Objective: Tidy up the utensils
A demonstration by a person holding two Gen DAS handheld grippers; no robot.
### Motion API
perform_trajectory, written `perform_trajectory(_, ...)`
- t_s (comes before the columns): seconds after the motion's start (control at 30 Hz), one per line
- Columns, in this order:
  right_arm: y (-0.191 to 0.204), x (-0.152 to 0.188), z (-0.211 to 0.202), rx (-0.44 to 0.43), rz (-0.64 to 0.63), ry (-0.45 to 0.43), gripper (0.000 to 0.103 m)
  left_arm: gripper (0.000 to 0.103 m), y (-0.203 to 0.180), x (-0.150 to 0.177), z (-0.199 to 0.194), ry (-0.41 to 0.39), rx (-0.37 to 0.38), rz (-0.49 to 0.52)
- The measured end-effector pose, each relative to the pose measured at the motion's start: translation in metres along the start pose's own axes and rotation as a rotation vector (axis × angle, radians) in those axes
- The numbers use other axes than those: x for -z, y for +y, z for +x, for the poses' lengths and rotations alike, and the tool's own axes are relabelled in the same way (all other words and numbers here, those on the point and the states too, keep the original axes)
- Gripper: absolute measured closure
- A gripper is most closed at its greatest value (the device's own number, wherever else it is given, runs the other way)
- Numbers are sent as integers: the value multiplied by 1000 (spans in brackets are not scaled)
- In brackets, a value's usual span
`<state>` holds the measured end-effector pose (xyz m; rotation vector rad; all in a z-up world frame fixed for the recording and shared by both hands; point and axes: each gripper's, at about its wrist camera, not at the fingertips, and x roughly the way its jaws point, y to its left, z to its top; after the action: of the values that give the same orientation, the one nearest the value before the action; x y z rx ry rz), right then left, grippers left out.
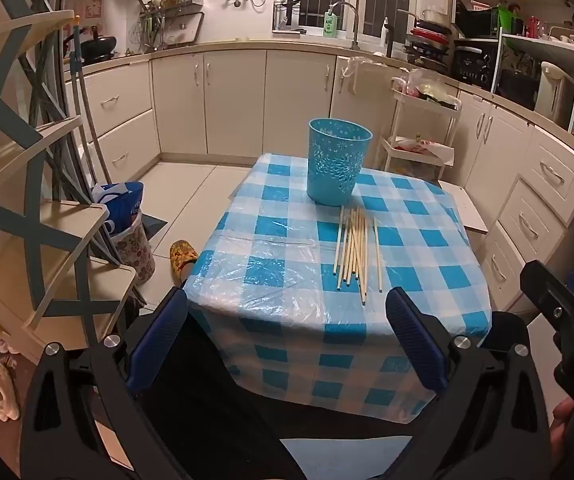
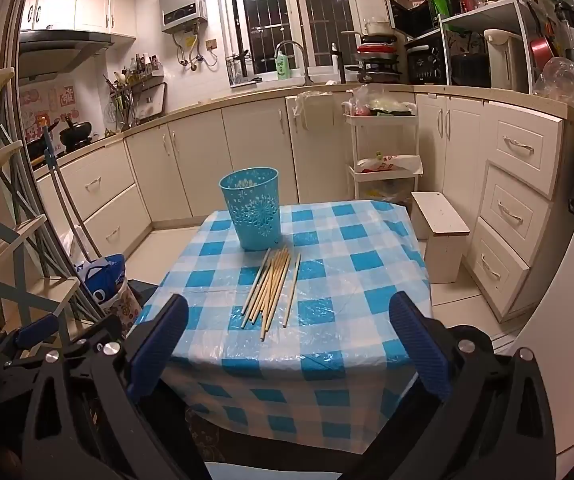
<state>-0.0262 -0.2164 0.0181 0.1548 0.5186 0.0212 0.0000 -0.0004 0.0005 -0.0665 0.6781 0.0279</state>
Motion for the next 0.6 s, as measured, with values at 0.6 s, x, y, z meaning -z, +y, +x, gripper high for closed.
perform_trajectory(0.6,0,2,7,-3,5,20,6,7,11,17,-1,62,-22,-57)
